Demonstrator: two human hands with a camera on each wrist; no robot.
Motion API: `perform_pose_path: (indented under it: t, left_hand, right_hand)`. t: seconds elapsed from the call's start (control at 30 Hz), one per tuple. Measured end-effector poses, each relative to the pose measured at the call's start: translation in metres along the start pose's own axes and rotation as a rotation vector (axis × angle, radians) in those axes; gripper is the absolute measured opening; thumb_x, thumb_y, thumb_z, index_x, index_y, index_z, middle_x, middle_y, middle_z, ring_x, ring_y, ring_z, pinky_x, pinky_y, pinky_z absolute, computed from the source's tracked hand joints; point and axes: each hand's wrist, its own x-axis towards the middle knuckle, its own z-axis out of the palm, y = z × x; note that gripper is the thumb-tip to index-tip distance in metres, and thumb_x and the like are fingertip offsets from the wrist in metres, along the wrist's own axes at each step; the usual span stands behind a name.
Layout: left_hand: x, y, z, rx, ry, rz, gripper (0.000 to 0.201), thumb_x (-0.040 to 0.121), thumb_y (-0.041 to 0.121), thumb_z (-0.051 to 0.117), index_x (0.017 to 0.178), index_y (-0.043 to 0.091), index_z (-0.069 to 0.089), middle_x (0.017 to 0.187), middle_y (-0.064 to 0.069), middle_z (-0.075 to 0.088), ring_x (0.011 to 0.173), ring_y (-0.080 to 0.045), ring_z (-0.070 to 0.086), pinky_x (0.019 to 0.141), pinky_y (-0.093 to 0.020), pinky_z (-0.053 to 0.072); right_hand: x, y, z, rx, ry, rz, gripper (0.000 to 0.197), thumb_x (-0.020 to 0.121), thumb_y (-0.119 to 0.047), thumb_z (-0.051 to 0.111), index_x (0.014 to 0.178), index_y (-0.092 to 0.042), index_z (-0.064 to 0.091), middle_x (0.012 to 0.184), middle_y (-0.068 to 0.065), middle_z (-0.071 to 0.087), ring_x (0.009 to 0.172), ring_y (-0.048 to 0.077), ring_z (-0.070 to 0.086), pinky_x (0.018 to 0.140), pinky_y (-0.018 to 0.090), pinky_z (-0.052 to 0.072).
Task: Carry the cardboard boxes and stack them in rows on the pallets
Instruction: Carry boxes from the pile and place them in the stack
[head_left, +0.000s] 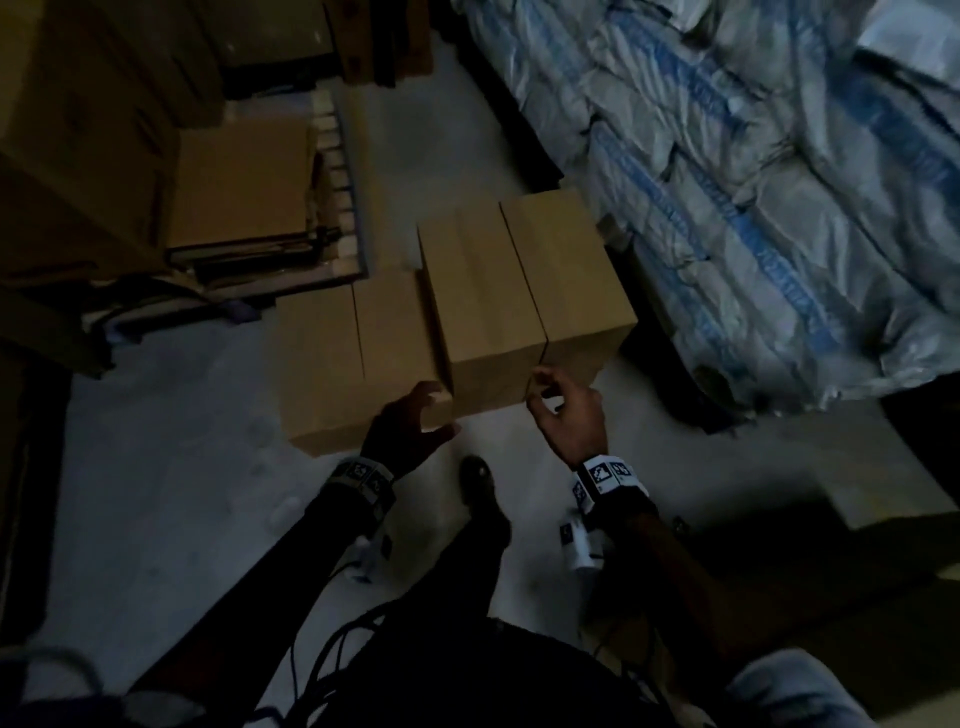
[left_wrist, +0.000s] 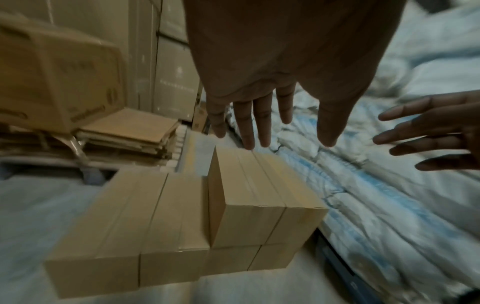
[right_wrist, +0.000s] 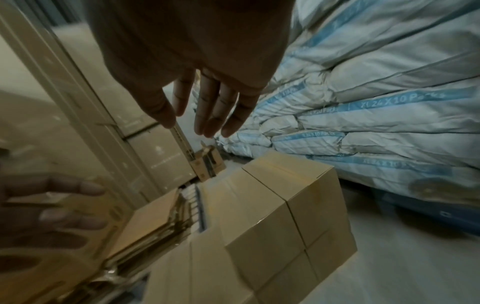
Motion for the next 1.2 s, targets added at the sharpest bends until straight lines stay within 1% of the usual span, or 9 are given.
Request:
perform_pose_path:
  t: [0.23, 0.43, 0.57, 0.7, 0.8, 0.87, 0.93, 1.0, 1.2]
  left_hand:
    - [0.163, -0.016, 0.023, -0.023, -0.165, -0.218, 0.072, 0.086, 0.047, 0.079, 0.145, 0.024, 0.045, 0.138, -0.002, 0.061, 0.127, -0.030, 0.058, 0.103, -0.038, 0.047]
    - [0.253, -0.050, 0.065, -0.013, -0.207, -0.298, 0.077, 0.083, 0.061, 0.073, 0.146, 0.024, 0.049, 0.143, -0.004, 0.058, 0.130, -0.030, 0.056, 0.107, -0.041, 0.046]
    - [0.297, -0.076, 0.096, 0.030, -0.185, -0.381, 0.082, 0.089, 0.048, 0.074, 0.157, 0.024, 0.035, 0.155, -0.007, 0.046, 0.139, -0.031, 0.047, 0.114, -0.043, 0.039]
    - [0.331, -0.102, 0.121, 0.155, -0.223, -0.425, 0.097, 0.084, 0.078, 0.057, 0.161, 0.042, 0.009, 0.160, -0.009, 0.038, 0.142, -0.036, 0.041, 0.113, -0.056, 0.037]
    - [0.354, -0.120, 0.138, 0.110, -0.236, -0.490, 0.114, 0.058, 0.108, 0.024, 0.154, 0.054, -0.004, 0.160, -0.010, 0.037, 0.141, -0.040, 0.041, 0.109, -0.061, 0.039]
    - [0.368, -0.117, 0.145, 0.061, -0.239, -0.555, 0.117, 0.058, 0.106, 0.026, 0.157, 0.051, -0.003, 0.163, -0.011, 0.033, 0.142, -0.043, 0.039, 0.110, -0.063, 0.037]
    - [0.379, -0.108, 0.145, 0.040, -0.255, -0.617, 0.108, 0.073, 0.094, 0.040, 0.160, 0.047, 0.000, 0.163, -0.013, 0.031, 0.142, -0.044, 0.039, 0.111, -0.062, 0.037]
    - [0.386, -0.107, 0.149, 0.026, -0.281, -0.665, 0.096, 0.086, 0.082, 0.048, 0.162, 0.042, 0.004, 0.154, -0.018, 0.043, 0.134, -0.045, 0.048, 0.106, -0.057, 0.044]
    - [0.387, -0.110, 0.159, -0.161, -0.213, -0.675, 0.086, 0.085, 0.075, 0.059, 0.149, 0.019, 0.044, 0.137, -0.018, 0.058, 0.117, -0.038, 0.061, 0.096, -0.049, 0.053]
  right_hand:
    - [0.156, 0.061, 0.013, -0.184, -0.378, 0.274, 0.058, 0.089, -0.044, 0.076, 0.140, -0.023, 0.055, 0.125, -0.001, 0.068, 0.110, 0.019, 0.065, 0.092, 0.033, 0.052]
    - [0.250, 0.137, 0.045, -0.322, -0.490, 0.479, 0.067, 0.089, -0.052, 0.073, 0.145, -0.026, 0.047, 0.133, 0.002, 0.064, 0.124, 0.026, 0.059, 0.104, 0.044, 0.050]
    - [0.286, 0.175, 0.077, -0.353, -0.571, 0.451, 0.065, 0.091, -0.047, 0.071, 0.146, -0.021, 0.047, 0.137, 0.004, 0.061, 0.125, 0.028, 0.059, 0.102, 0.044, 0.051]
    - [0.312, 0.199, 0.115, -0.396, -0.579, 0.396, 0.066, 0.095, -0.039, 0.070, 0.152, -0.019, 0.041, 0.149, 0.009, 0.048, 0.134, 0.032, 0.048, 0.100, 0.042, 0.046]
    - [0.324, 0.214, 0.138, -0.422, -0.600, 0.440, 0.071, 0.096, -0.038, 0.069, 0.156, -0.024, 0.035, 0.155, 0.007, 0.039, 0.138, 0.032, 0.043, 0.101, 0.044, 0.046]
    - [0.329, 0.226, 0.149, -0.413, -0.599, 0.463, 0.070, 0.094, -0.036, 0.071, 0.154, -0.027, 0.038, 0.150, 0.008, 0.044, 0.136, 0.033, 0.045, 0.100, 0.043, 0.047]
    - [0.333, 0.236, 0.160, -0.419, -0.565, 0.477, 0.067, 0.092, -0.036, 0.071, 0.152, -0.028, 0.042, 0.145, 0.007, 0.049, 0.133, 0.032, 0.047, 0.100, 0.040, 0.045]
    - [0.337, 0.243, 0.168, -0.469, -0.547, 0.454, 0.068, 0.094, -0.036, 0.068, 0.154, -0.023, 0.041, 0.145, 0.005, 0.050, 0.131, 0.030, 0.046, 0.099, 0.037, 0.043]
    - [0.340, 0.251, 0.174, -0.417, -0.428, 0.537, 0.063, 0.087, -0.042, 0.075, 0.139, -0.015, 0.052, 0.130, 0.006, 0.056, 0.121, 0.031, 0.047, 0.085, 0.027, 0.034]
